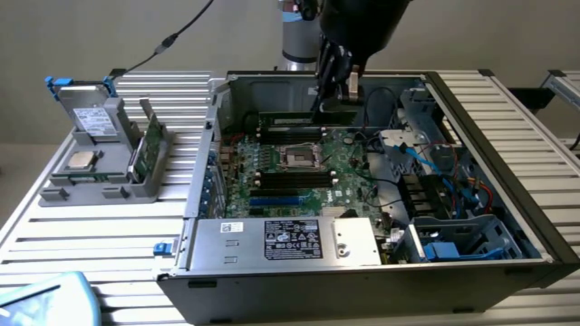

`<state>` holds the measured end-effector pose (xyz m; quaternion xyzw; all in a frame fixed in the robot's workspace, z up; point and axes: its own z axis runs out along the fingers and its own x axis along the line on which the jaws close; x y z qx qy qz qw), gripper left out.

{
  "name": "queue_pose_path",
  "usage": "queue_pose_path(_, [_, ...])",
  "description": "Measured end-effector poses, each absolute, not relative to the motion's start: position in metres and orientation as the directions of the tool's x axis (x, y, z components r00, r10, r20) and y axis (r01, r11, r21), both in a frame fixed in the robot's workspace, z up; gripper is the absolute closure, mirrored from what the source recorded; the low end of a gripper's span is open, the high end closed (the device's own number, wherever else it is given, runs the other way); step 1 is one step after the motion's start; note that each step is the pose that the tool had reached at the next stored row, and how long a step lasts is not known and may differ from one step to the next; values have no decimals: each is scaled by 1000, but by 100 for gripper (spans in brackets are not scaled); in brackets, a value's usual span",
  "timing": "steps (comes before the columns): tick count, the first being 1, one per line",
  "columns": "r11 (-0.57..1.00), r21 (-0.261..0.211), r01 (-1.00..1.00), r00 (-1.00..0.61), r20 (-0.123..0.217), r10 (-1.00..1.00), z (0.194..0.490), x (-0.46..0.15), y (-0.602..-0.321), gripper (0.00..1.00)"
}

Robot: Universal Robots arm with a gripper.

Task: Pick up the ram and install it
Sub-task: 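Pick up the ram and move it above insertion slot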

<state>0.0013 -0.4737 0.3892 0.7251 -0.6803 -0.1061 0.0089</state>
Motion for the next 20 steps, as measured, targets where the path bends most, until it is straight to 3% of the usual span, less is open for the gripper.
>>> queue_pose_path(6, [-61, 166, -984, 38, -142, -989, 379, 8, -471, 87])
queue_pose_path(14, [-46, 211, -976, 17, -136, -991, 373, 8, -469, 87])
queue_pose_path(20, [-37, 213, -976, 16, -100, -995, 369, 10, -460, 87])
